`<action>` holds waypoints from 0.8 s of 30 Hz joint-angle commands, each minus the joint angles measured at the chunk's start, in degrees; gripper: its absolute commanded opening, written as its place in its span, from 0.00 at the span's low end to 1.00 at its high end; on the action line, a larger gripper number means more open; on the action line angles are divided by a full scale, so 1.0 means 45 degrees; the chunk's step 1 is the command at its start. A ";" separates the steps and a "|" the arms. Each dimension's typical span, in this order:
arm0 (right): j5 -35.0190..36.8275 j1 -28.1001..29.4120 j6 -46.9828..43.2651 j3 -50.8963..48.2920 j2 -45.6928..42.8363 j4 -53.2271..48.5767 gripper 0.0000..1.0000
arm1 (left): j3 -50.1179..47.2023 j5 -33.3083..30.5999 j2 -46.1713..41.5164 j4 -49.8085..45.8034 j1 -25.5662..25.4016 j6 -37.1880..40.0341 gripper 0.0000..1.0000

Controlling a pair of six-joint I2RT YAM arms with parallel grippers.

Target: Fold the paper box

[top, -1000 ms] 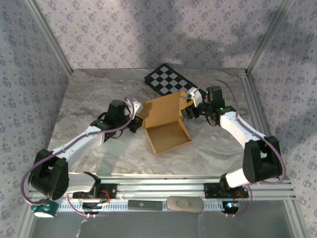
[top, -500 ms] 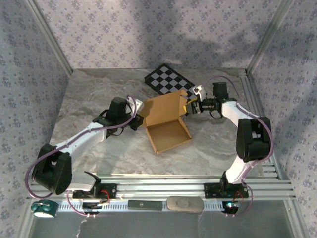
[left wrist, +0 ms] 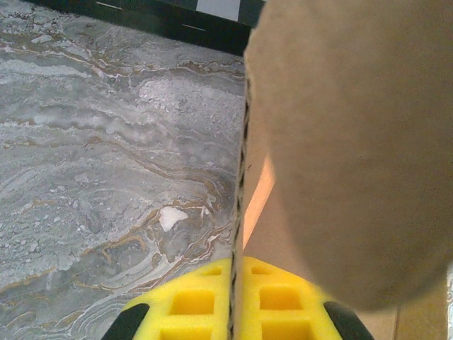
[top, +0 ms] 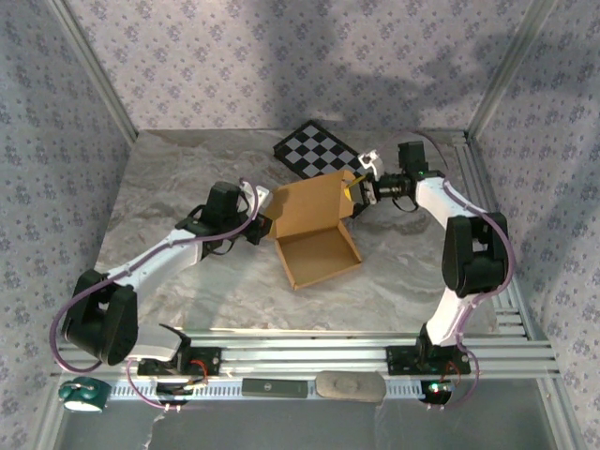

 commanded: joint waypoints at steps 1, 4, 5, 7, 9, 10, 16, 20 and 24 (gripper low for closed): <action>0.1041 0.0355 -0.0252 -0.0040 -0.0087 -0.0685 0.32 | 0.0490 0.0220 0.0212 0.0047 0.0061 0.0202 0.00; 0.1413 0.0459 0.0204 -0.0525 -0.0465 -0.0002 0.25 | 0.0507 0.0091 0.0323 0.0108 0.0070 0.0089 0.00; 0.1523 0.0459 0.0431 -0.0732 -0.0642 0.0281 0.18 | 0.0555 -0.0013 0.0375 0.0078 0.0072 0.0051 0.00; 0.1768 0.0537 0.0696 -0.0874 -0.0896 0.0516 0.05 | 0.0688 -0.0267 0.0488 -0.0037 0.0059 -0.0094 0.00; 0.2387 0.0802 0.0831 -0.1301 -0.1148 0.0511 0.00 | 0.0844 -0.0649 0.0625 -0.0105 0.0047 -0.0364 0.00; 0.2808 0.0972 0.0951 -0.1481 -0.1324 0.0588 0.00 | 0.0929 -0.0940 0.0699 -0.0128 0.0037 -0.0590 0.00; 0.6188 0.2224 0.3218 -0.3514 -0.2813 0.2862 0.00 | 0.1378 -0.4019 0.1432 0.0086 -0.0701 -0.3217 0.00; 0.8342 0.3141 0.4759 -0.5031 -0.3939 0.4558 0.00 | 0.1521 -0.5816 0.1995 0.0179 -0.1157 -0.4810 0.00; 1.0126 0.3918 0.6044 -0.5875 -0.4672 0.5490 0.00 | 0.1180 -0.6906 0.2007 0.0911 -0.1619 -0.5731 0.00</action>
